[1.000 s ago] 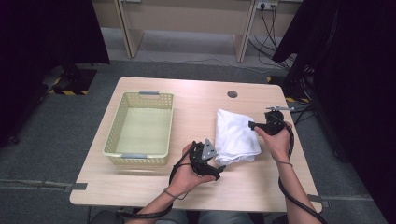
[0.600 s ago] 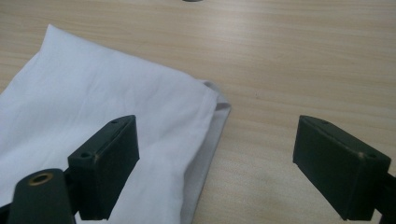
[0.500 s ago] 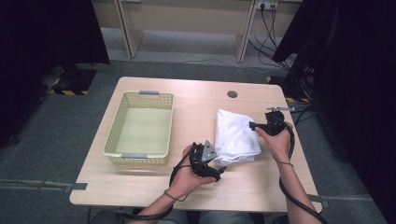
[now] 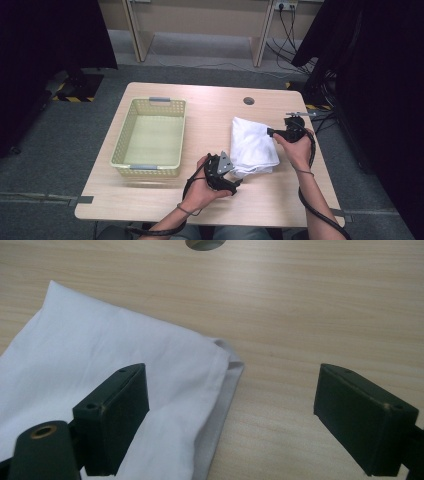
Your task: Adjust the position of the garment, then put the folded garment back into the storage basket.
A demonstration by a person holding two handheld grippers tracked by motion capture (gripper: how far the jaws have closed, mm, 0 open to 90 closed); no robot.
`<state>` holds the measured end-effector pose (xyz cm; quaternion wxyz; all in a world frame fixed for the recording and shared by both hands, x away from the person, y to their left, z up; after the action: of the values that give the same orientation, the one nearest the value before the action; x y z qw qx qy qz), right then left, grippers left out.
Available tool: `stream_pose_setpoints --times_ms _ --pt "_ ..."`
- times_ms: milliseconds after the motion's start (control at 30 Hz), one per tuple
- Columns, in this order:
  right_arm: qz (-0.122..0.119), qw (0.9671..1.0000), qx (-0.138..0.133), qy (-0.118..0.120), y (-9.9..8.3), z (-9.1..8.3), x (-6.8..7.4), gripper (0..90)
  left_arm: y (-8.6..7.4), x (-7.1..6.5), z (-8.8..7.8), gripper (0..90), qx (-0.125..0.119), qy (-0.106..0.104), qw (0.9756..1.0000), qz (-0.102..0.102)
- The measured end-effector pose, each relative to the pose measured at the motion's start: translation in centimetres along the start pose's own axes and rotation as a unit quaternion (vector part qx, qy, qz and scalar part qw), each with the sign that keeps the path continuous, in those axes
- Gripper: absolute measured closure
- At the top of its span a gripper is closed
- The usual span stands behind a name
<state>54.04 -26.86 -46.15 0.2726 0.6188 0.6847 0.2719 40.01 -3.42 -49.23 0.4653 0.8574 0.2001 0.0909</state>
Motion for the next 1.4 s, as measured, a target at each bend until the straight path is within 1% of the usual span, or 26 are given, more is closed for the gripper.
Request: stream_pose_setpoints --times_ms 167,367,500,700,733,867,1033,1100,1233,1400 --pt "-0.004 1.0000 0.003 0.002 0.2 0.2 0.2 14.6 0.1 0.1 0.3 5.4 0.000 -0.004 1.0000 -0.003" --pt "0.002 1.0000 0.004 0.004 -0.2 0.5 0.1 14.5 0.1 -0.1 0.5 5.4 0.004 -0.006 1.0000 0.001" --pt "0.010 0.9999 0.005 0.001 -0.6 0.2 -0.2 14.6 0.0 -0.4 0.5 5.5 0.008 -0.007 0.9999 0.003" --pt "0.008 0.9999 0.006 -0.002 0.0 0.3 -0.1 14.6 0.0 -0.3 0.7 5.6 0.004 -0.006 1.0000 0.000" --pt "0.004 1.0000 0.008 -0.002 0.3 0.5 0.0 14.5 0.0 -0.2 0.8 5.6 0.006 -0.005 1.0000 0.002" --pt "0.000 0.9999 0.012 -0.001 0.6 1.1 0.2 14.5 0.1 -0.3 1.2 5.6 0.005 -0.006 1.0000 0.000" --pt "0.002 0.9997 0.025 0.002 0.4 1.8 0.5 14.6 0.0 -0.3 1.7 6.1 0.014 -0.004 0.9999 0.000" --pt "0.001 0.9995 0.032 0.003 0.3 2.1 0.7 14.5 0.1 -0.3 1.8 6.1 0.014 -0.002 0.9999 -0.003" --pt "-0.003 0.9993 0.036 0.003 0.5 2.4 0.8 14.5 0.4 -0.3 1.9 6.6 0.013 0.003 0.9999 0.000" --pt "-0.012 0.9987 0.049 0.004 0.8 3.3 1.0 14.6 0.2 -0.2 2.6 7.2 0.027 0.007 0.9996 -0.004"
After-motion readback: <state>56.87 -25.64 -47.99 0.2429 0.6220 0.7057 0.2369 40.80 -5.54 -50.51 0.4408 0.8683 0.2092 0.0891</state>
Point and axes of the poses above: each handheld gripper's, and its own axes: z roughly forward along the jaws, y roughly out of its top, x roughly to its left, the point moved 5 cm from there along z, roughly forward along the jaws, and after that the axes turned 12 degrees about -y, right-handed, at the moved point
